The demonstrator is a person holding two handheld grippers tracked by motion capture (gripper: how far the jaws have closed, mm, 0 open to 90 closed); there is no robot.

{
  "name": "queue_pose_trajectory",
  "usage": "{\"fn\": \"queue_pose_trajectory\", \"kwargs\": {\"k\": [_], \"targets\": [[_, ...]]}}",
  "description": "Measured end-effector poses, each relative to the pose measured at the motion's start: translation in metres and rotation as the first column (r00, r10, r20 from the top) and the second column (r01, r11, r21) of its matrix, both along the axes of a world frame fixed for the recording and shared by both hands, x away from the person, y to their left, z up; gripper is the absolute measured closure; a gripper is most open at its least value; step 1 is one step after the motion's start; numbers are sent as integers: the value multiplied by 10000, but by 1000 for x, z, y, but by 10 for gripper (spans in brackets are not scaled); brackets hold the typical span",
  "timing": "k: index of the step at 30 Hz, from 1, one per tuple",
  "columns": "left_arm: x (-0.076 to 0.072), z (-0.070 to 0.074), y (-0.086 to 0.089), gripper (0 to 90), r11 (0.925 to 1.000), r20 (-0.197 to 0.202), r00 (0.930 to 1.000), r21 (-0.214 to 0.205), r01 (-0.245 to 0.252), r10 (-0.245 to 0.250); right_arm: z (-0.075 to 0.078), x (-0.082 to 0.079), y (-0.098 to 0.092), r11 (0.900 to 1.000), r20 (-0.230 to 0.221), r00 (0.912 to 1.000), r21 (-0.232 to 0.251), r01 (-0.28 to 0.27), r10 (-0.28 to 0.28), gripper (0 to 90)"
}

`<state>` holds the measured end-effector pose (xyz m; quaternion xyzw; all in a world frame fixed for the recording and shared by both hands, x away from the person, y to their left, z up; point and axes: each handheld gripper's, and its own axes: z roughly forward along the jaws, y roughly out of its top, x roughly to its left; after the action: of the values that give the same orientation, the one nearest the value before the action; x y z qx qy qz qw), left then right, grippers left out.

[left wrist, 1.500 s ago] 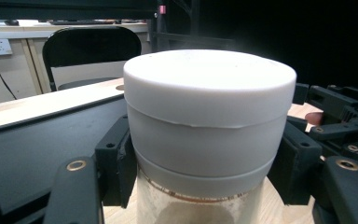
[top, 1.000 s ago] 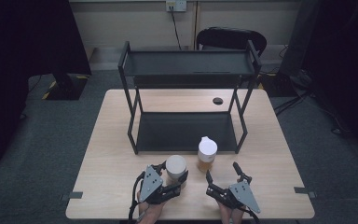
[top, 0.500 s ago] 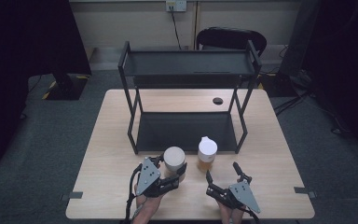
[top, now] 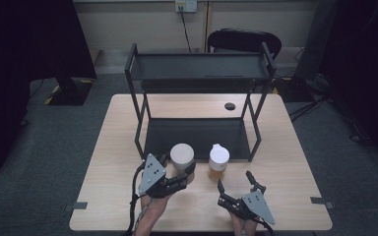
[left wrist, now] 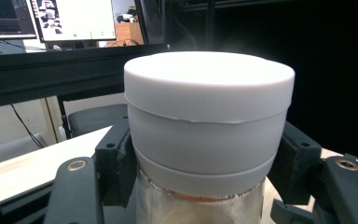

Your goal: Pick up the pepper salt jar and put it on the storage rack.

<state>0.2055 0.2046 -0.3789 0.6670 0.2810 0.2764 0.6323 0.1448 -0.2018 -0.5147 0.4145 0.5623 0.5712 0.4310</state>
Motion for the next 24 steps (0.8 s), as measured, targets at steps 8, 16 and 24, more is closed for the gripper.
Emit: {"fn": "queue_pose_trajectory", "kwargs": {"k": [8, 16, 24], "targets": [[8, 17, 6, 354, 9999, 49, 10000, -96, -52, 53, 0, 0, 0, 10000, -2, 10000, 3, 1, -1, 21], [16, 34, 8, 354, 9999, 184, 9998, -57, -102, 103, 0, 0, 0, 10000, -1, 10000, 4, 1, -1, 21], [26, 49, 9, 354, 9995, 184, 9996, -203, -233, 237, 0, 0, 0, 10000, 1, 10000, 3, -3, 3, 21]]}}
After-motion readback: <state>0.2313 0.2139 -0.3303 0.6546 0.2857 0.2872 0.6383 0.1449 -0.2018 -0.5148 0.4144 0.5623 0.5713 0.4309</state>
